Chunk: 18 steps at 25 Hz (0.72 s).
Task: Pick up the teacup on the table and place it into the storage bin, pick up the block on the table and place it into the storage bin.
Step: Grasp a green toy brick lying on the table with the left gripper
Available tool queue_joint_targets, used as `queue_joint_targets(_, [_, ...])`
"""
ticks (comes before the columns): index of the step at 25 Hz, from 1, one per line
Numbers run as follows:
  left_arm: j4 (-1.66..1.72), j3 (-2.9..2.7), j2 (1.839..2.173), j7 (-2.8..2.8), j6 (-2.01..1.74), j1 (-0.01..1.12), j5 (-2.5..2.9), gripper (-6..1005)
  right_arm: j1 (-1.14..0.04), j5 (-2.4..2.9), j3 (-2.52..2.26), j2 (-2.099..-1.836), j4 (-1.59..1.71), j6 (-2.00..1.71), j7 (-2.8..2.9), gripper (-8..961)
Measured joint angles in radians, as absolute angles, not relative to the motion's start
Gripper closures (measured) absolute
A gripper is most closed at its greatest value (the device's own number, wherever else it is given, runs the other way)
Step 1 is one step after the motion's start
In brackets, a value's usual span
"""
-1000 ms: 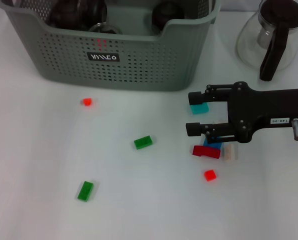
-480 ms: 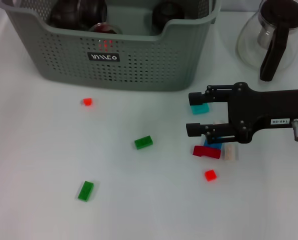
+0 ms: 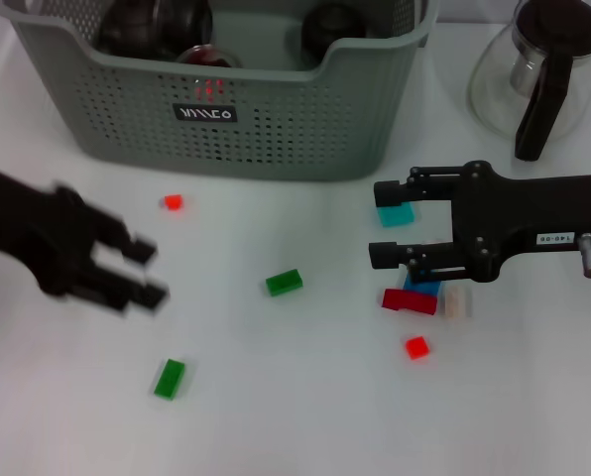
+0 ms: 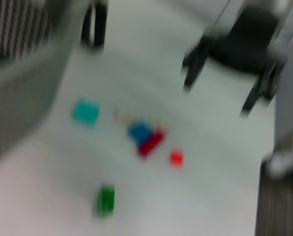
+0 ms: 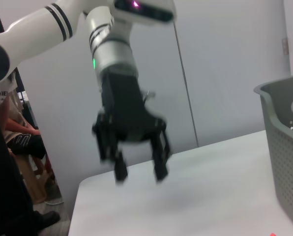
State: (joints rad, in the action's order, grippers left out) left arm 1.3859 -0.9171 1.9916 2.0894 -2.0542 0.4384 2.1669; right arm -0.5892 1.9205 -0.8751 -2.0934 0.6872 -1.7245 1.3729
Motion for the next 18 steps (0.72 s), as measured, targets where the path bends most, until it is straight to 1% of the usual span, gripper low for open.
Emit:
queue_joint_targets(1, [1.434, -0.967, 2.017, 2.128, -2.054, 0.447, 2.246, 419, -0.59, 1.921, -0.874, -2.093, 0.687, -1.724, 1.373, 192])
queue_joint_targets(5, [1.514, -1.094, 2.088, 2.209, -2.05, 0.482, 2.466, 419, -0.592, 1.921, -0.871, -2.093, 0.689, -1.724, 1.373, 192])
queue_joint_targets(6, [1.529, -1.132, 2.121, 2.231, -2.045, 0.501, 2.553, 419, -0.591, 1.921, -0.871, -2.092, 0.69, -1.724, 1.373, 192])
queue_joint_targets(8, [1.53, -1.173, 2.156, 2.265, -2.037, 0.53, 2.665, 419, -0.592, 1.921, -0.871, -2.092, 0.689, -1.724, 1.373, 192])
queue_joint_targets(9, [1.522, -1.196, 2.166, 2.293, -2.027, 0.545, 2.705, 419, -0.593, 1.921, -0.871, -2.092, 0.689, -1.724, 1.373, 192])
queue_joint_targets(10, [1.504, -1.23, 2.168, 2.347, -2.009, 0.558, 2.731, 419, -0.593, 1.921, -0.871, -2.092, 0.688, -1.724, 1.373, 192])
queue_joint_targets(14, [1.438, -1.307, 2.163, 2.567, -1.946, 0.609, 2.763, 419, -0.592, 1.921, -0.87, -2.092, 0.688, -1.718, 1.372, 192])
queue_joint_targets(18, [1.414, -1.316, 2.166, 2.648, -1.942, 0.627, 2.775, 420, -0.592, 1.921, -0.872, -2.092, 0.687, -1.707, 1.373, 192])
